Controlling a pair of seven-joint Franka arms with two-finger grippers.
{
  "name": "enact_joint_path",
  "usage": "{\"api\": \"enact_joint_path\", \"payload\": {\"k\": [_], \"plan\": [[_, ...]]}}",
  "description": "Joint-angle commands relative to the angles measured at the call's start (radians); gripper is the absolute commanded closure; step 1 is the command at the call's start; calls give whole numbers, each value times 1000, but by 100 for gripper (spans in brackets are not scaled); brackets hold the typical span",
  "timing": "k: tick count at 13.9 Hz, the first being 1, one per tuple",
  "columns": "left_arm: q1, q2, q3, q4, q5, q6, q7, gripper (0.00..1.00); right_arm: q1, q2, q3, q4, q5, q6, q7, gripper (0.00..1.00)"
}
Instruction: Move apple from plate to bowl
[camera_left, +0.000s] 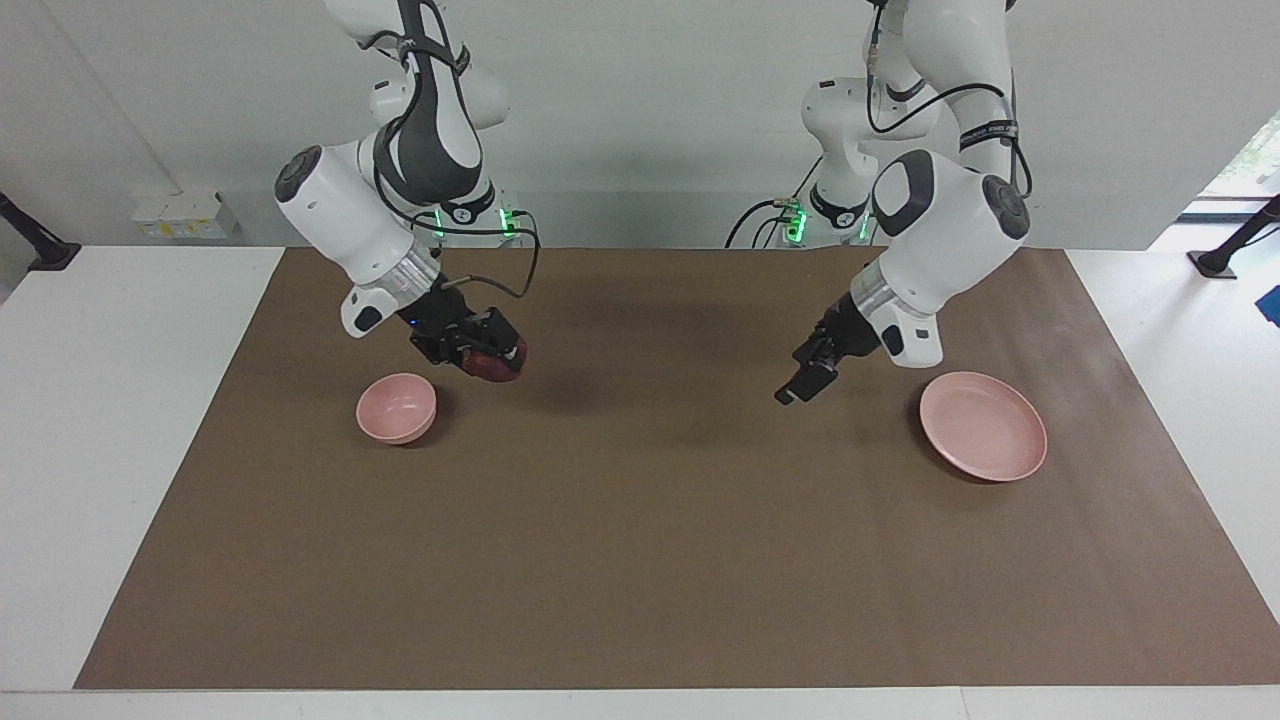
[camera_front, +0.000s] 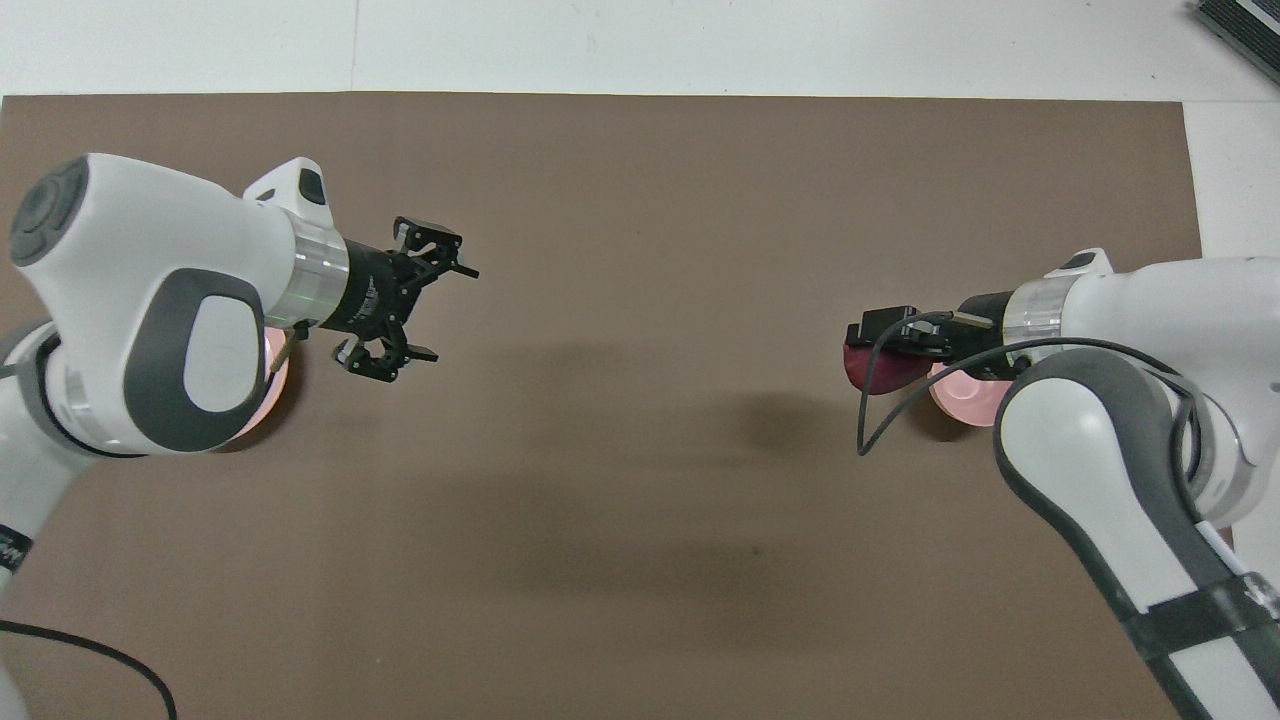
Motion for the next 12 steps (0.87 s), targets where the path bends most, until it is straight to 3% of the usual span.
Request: {"api": "enact_joint_path", "payload": {"k": [1,6,12], "plan": [[85,-4,-9,86,79,-96,184,0,-65,27,8,16,-197,-5,-26,100],[145,-1,-11,246,392,-315,448,0,-129,107,8,31,-381,104,-19,100],[224,-142,-3,218,391,-509,932,0,-126,161,8,22,-380,152,23,100]]}}
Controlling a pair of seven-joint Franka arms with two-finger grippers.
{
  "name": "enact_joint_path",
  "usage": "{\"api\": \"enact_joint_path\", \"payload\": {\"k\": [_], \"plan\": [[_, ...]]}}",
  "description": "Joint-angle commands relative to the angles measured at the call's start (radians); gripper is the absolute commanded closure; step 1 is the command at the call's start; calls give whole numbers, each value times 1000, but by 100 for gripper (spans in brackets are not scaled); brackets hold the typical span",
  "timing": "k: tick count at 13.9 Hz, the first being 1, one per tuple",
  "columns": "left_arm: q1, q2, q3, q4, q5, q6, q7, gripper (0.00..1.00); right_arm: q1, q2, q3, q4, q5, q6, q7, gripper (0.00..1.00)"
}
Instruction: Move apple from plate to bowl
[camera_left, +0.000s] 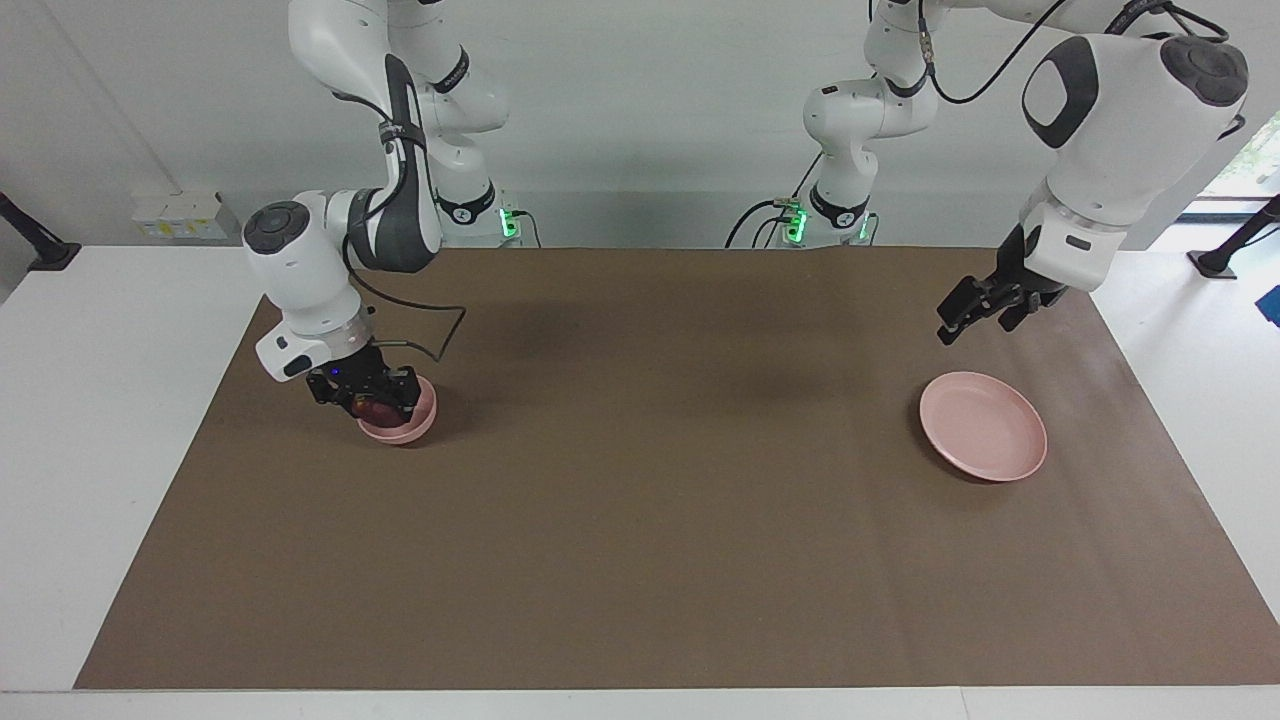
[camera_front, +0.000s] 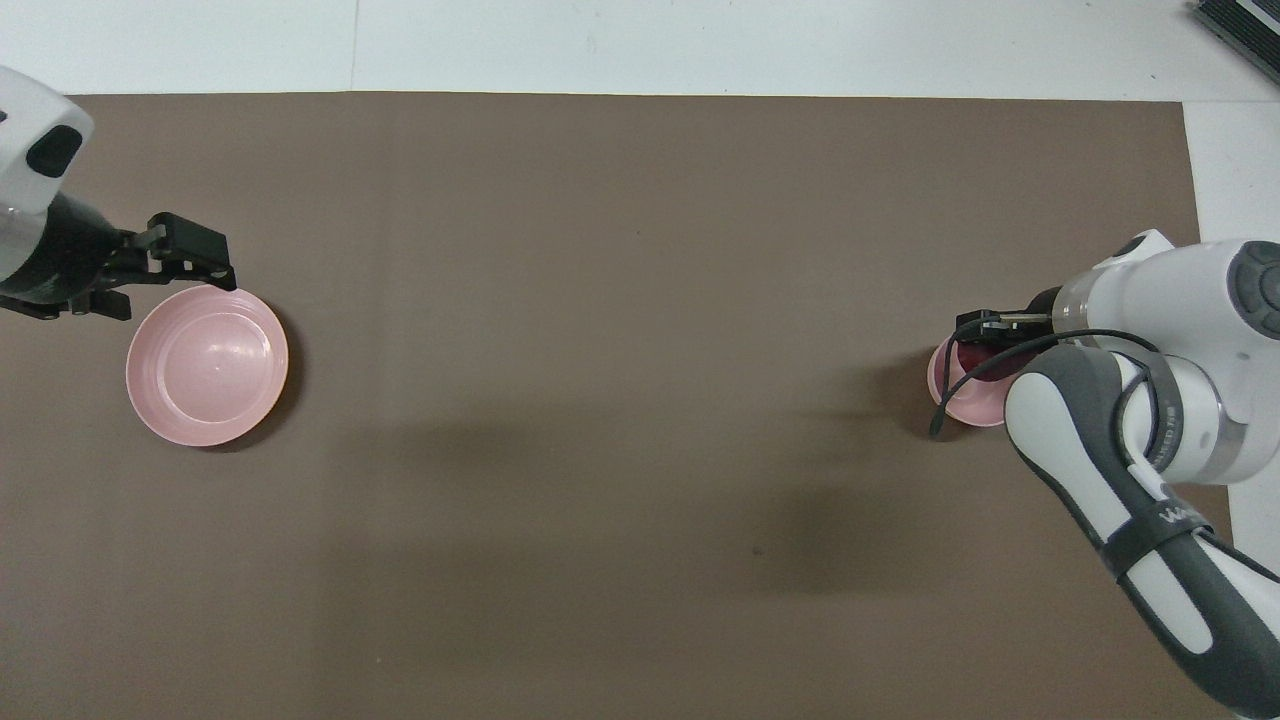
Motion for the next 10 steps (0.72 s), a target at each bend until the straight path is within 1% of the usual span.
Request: {"api": "enact_joint_path", "payload": {"k": [1,2,3,4,5,6,7,8,9,10], "plan": [[44,-70,-6,-37,16,-43,151,0,-6,17,6,6,-20,31,26,100],[37,-62,-6,-30,24,-46,162,0,-6,17,6,2,-22,30,26,100],[34,-62,-9,-26,53,-52,163,0,-3,22,6,-2,-22,31,29,96],[31,-62,-11,-25,65,-61,174,0,-3,37,6,-7,-22,34,29,87],[31,-62,-12,-25,53,-54,174,0,-4,38,6,-5,-20,34,30,82],[29,-62,-15,-25,52,-57,165,0,-3,38,6,-5,-20,34,44,66],[29,-65,-17,-28,50,-60,165,0,-1,41,6,-5,-20,33,66,39],[29,-63,-18,-25,44,-55,166,0,-1,48,6,-5,-22,33,72,13],[28,-62,-17,-25,44,-43,166,0,0,48,6,-2,-22,30,73,0],[41,-63,-15,-25,42,-45,162,0,0,48,6,5,-22,22,75,0]]}}
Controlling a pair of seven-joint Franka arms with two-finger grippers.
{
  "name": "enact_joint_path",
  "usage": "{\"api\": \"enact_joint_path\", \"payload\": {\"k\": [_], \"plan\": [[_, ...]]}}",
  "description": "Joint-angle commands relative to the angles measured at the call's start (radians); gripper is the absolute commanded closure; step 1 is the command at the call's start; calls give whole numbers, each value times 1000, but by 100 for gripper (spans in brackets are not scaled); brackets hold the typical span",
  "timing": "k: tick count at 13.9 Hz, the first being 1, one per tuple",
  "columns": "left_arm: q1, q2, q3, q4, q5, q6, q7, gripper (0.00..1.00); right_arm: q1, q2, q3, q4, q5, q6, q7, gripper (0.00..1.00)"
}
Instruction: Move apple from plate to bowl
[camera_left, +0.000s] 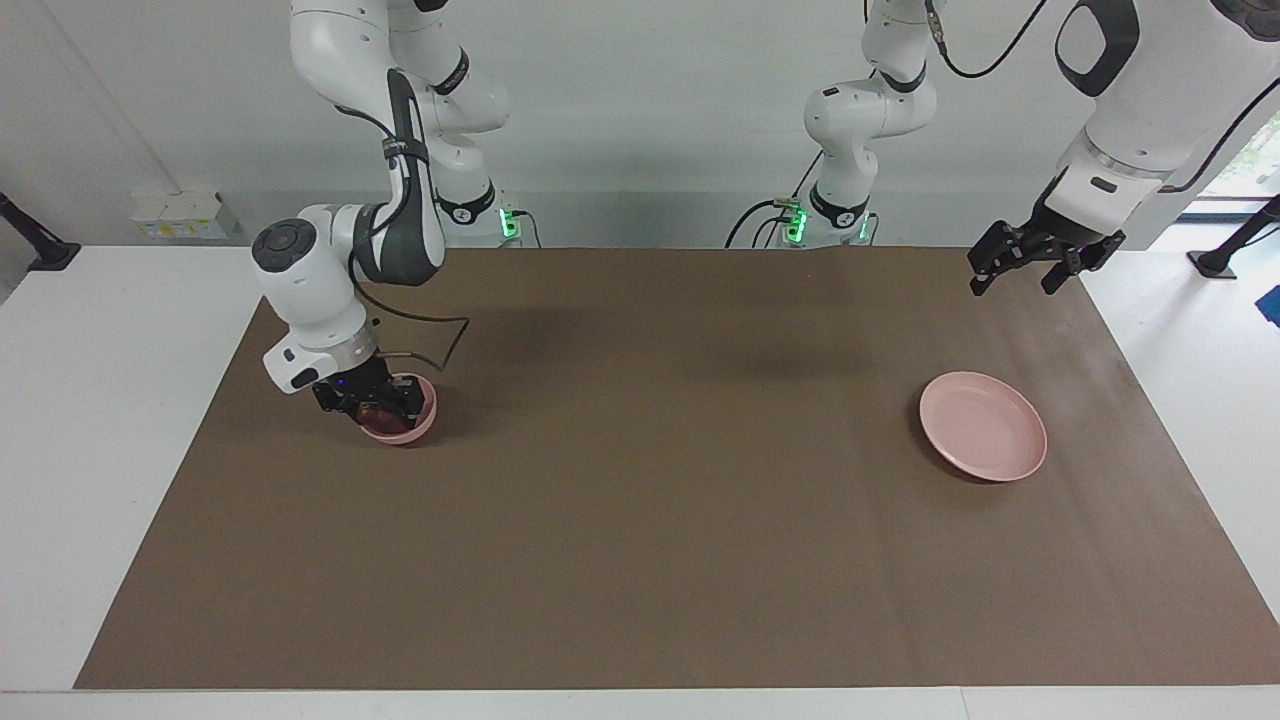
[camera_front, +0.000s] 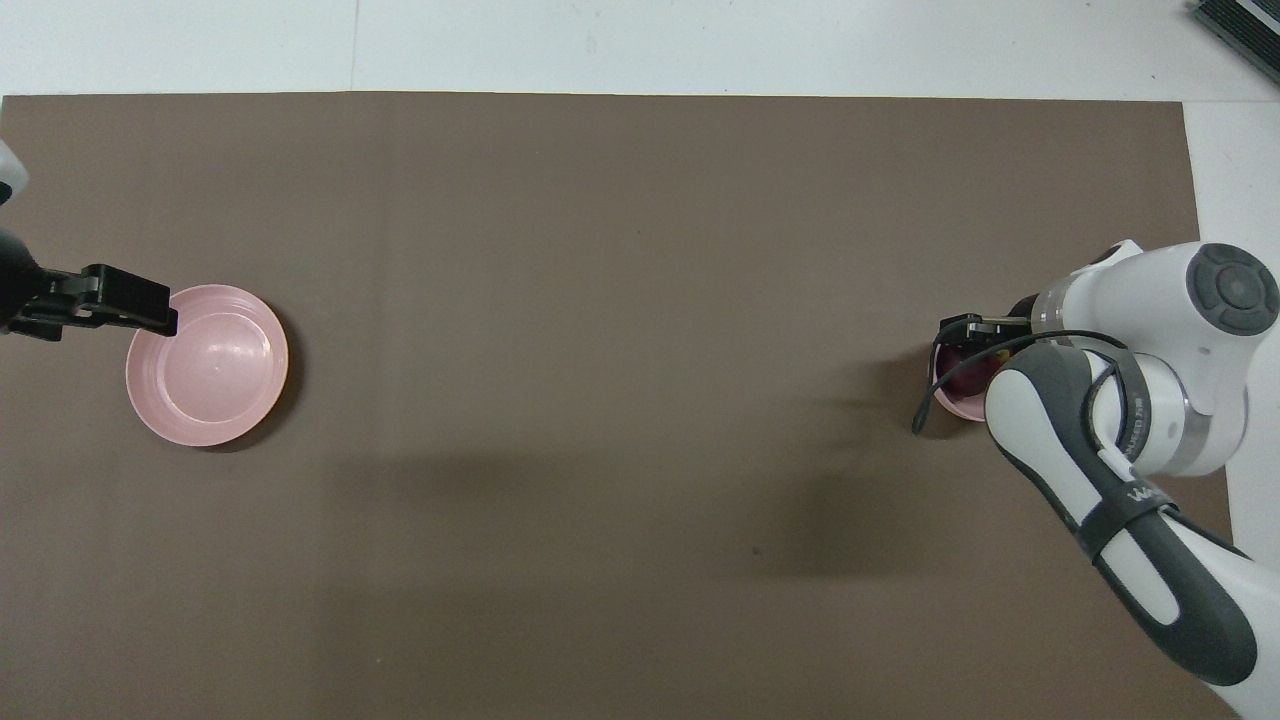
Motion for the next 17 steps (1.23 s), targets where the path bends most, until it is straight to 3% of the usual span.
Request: {"api": "enact_joint_path", "payload": {"k": [1,3,8,11,13,15,17], "plan": [[10,-19,15,-18,7,1,9,0,0,1,5,11,-20,7,35,0],[8,-24,15,-24,9,-13,25,0,1,-31,5,32,-22,-62,35,0],[-4,-16,8,37,-10,-83,20,0,0,-105,2,239,-23,-395,41,0],[-6,-18,8,71,-18,-140,23,0,5,-194,4,304,-106,-527,40,0],[-62,-19,41,79,-8,-166,25,0,5,-226,4,373,-112,-657,41,0],[-189,-10,182,138,-8,-200,28,0,6,-225,10,504,-114,-810,40,0],[-228,-11,235,151,-10,-197,84,0,5,-222,15,610,-106,-942,34,0]]}}
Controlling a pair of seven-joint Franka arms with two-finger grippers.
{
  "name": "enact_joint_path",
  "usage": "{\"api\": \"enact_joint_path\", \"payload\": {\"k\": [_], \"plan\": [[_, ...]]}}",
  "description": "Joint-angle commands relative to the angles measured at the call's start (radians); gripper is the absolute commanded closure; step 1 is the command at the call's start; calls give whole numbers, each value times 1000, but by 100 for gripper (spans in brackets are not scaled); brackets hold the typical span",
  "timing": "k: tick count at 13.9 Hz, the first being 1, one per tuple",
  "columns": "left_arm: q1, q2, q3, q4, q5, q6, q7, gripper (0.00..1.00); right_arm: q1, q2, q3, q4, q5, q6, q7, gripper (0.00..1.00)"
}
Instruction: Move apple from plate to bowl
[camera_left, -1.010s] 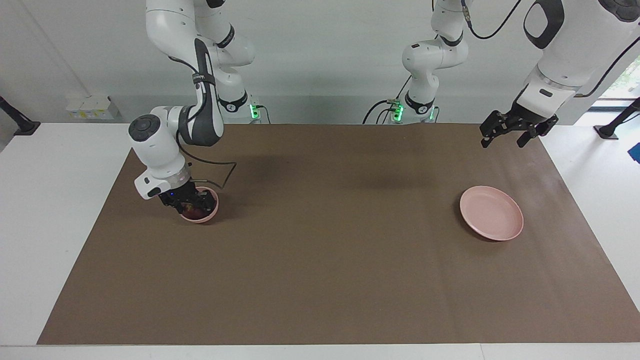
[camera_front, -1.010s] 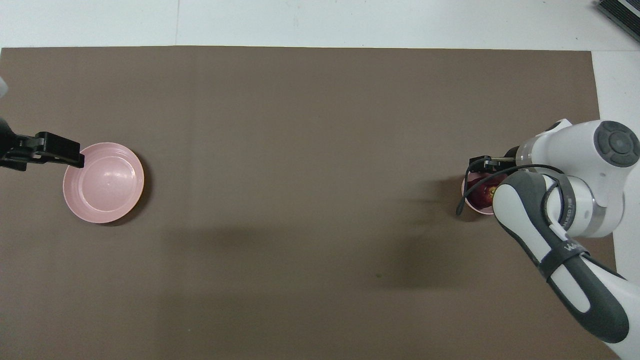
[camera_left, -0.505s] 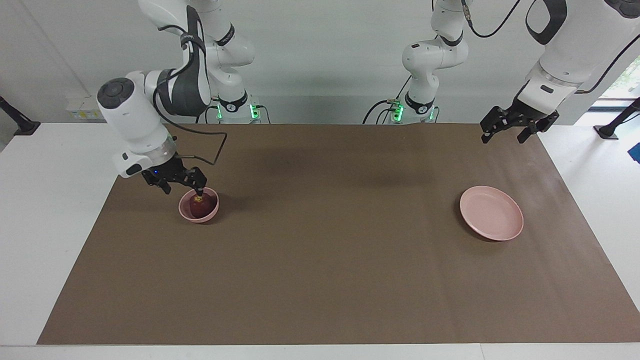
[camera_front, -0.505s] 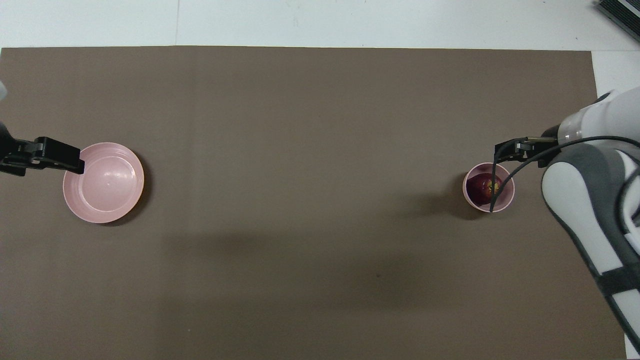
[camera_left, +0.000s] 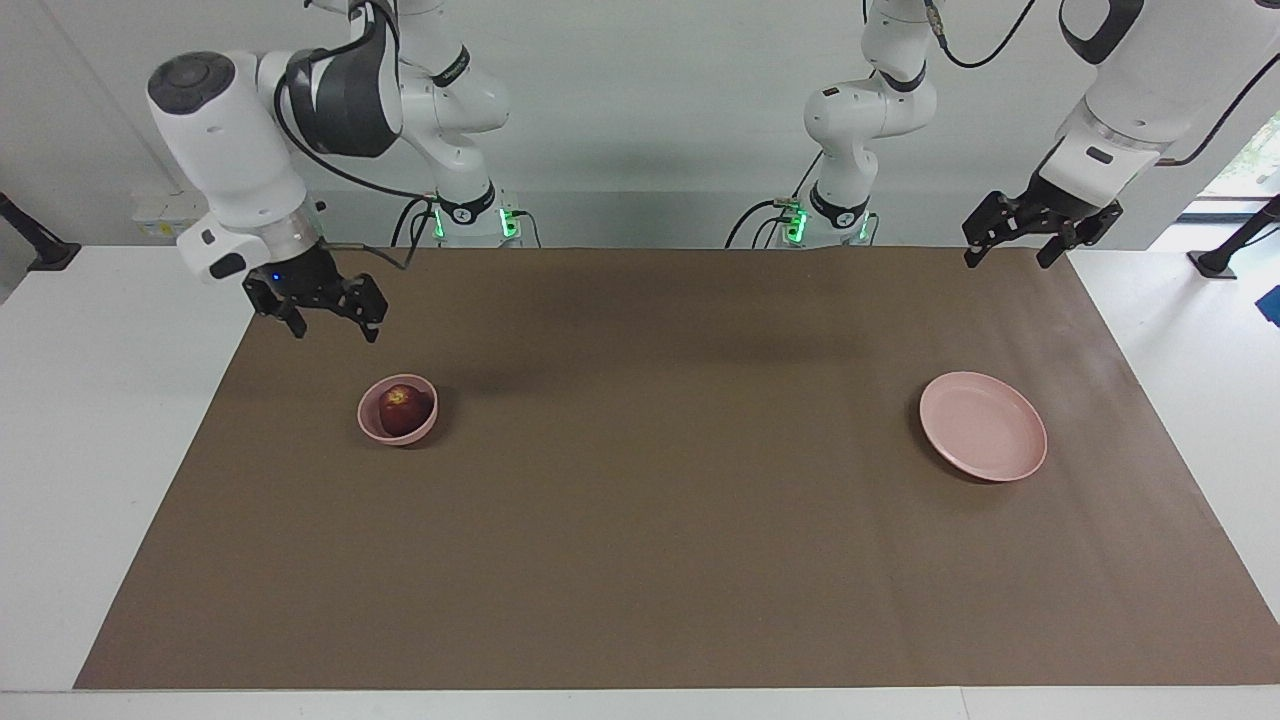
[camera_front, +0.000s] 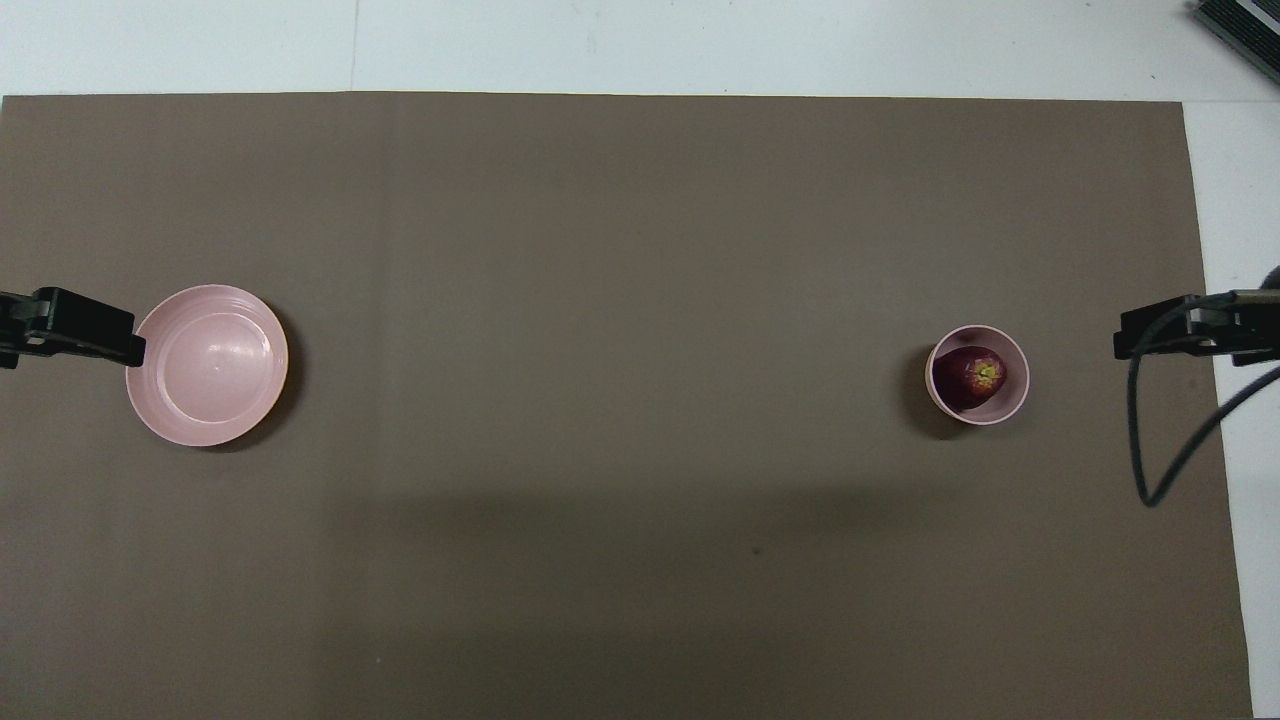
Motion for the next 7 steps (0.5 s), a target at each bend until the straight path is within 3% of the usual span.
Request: {"api": "enact_joint_path", "payload": {"k": [1,7], "plan": [[-48,4,61,36,-7,-24,80,0,1,26,9,142,-15,-129,18,0],[-52,-12,68,23,-12,-18,88,0,-2,-39,7,55,-4,-112,-66,0]]}}
